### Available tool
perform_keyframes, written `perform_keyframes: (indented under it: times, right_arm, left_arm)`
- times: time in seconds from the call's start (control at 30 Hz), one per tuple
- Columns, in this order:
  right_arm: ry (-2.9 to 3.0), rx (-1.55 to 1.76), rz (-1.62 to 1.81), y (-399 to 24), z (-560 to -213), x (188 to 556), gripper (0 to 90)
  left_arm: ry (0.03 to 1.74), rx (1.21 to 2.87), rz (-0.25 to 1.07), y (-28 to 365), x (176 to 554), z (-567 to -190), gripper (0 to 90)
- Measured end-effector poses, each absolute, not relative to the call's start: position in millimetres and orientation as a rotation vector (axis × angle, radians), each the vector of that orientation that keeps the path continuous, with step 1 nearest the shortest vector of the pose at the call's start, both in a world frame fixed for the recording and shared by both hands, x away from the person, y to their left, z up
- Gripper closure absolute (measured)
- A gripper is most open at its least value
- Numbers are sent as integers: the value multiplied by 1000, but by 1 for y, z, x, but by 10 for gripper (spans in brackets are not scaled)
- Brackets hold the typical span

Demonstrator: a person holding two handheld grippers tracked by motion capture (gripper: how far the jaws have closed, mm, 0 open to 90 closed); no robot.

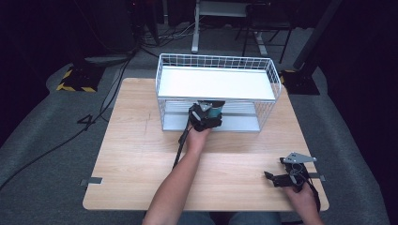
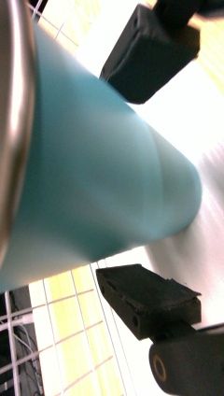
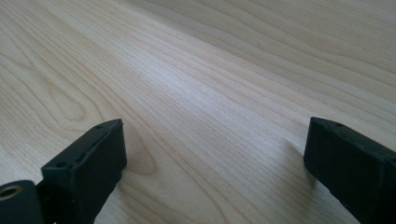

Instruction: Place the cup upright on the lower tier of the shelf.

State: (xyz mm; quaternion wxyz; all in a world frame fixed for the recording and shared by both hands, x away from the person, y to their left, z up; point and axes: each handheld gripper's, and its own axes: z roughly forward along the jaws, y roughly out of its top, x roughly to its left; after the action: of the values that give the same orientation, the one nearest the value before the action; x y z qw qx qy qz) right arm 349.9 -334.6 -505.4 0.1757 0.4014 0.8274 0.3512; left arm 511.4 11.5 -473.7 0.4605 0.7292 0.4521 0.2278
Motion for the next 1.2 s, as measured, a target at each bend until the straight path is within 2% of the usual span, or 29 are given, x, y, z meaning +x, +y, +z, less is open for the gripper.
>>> perform_keyframes:
  times: [0.2,1.2]
  right_arm:
    - [2344,1137,993,-335,-505,350,63]
    - [2357,1123,1001,-335,-505,353,64]
  left_arm:
    - [1105,1776,518,20,494,-467,60]
    - [1033,1797,452,95,392,-423,57]
